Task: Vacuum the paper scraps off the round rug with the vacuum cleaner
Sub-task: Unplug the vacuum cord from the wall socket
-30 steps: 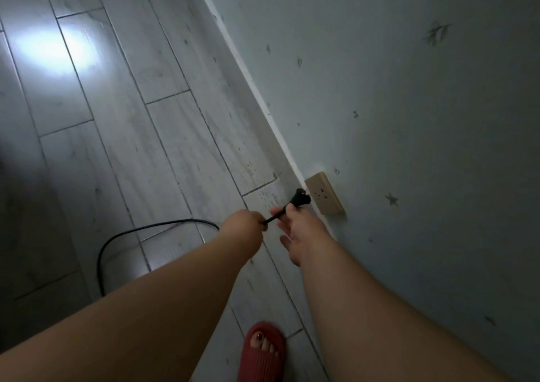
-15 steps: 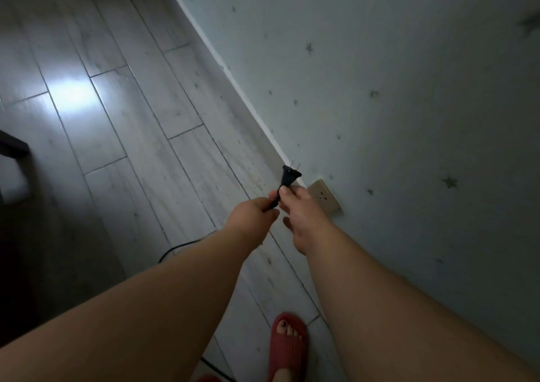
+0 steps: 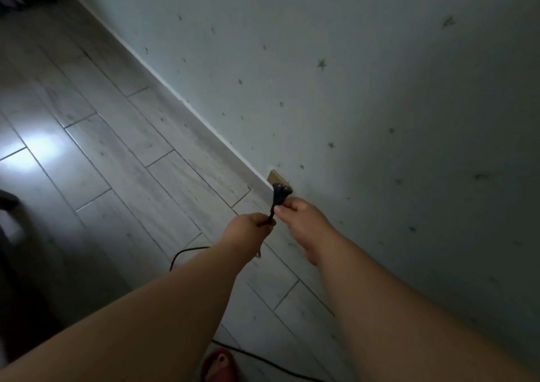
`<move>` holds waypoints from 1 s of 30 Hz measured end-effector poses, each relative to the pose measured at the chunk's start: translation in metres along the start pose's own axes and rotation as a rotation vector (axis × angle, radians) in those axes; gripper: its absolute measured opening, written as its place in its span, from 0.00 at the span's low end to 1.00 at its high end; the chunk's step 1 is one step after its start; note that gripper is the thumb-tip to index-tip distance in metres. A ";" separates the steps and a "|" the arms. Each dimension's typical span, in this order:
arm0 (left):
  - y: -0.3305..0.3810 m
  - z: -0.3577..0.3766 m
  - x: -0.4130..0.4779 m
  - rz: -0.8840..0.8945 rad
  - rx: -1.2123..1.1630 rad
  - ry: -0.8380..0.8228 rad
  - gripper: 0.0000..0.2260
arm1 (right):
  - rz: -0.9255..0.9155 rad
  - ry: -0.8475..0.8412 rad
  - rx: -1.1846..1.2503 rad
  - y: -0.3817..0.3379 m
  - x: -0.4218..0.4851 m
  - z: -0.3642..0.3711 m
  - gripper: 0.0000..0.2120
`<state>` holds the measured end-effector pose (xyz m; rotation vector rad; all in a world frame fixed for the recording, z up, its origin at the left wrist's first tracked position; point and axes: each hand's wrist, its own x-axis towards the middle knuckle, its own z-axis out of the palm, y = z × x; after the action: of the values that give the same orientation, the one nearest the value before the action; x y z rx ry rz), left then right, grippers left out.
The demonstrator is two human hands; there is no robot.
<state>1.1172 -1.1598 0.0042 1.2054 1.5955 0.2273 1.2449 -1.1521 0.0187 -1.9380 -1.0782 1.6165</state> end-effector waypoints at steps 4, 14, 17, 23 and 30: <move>0.017 0.019 -0.026 0.051 0.277 -0.033 0.14 | -0.017 -0.006 -0.052 0.016 -0.033 -0.026 0.07; 0.066 0.121 -0.108 0.073 0.307 0.100 0.12 | -0.121 -0.060 -0.051 0.069 -0.125 -0.126 0.14; 0.079 0.158 -0.140 0.077 0.279 0.185 0.13 | -0.176 -0.100 -0.082 0.087 -0.151 -0.159 0.15; 0.089 0.230 -0.184 0.066 0.145 0.265 0.13 | -0.215 -0.135 -0.086 0.135 -0.191 -0.205 0.15; 0.063 0.276 -0.190 0.012 -0.073 0.243 0.11 | -0.189 -0.140 -0.078 0.191 -0.212 -0.227 0.15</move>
<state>1.3620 -1.3929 0.0514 1.1645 1.7733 0.4504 1.5116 -1.3943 0.0771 -1.7313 -1.3545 1.6463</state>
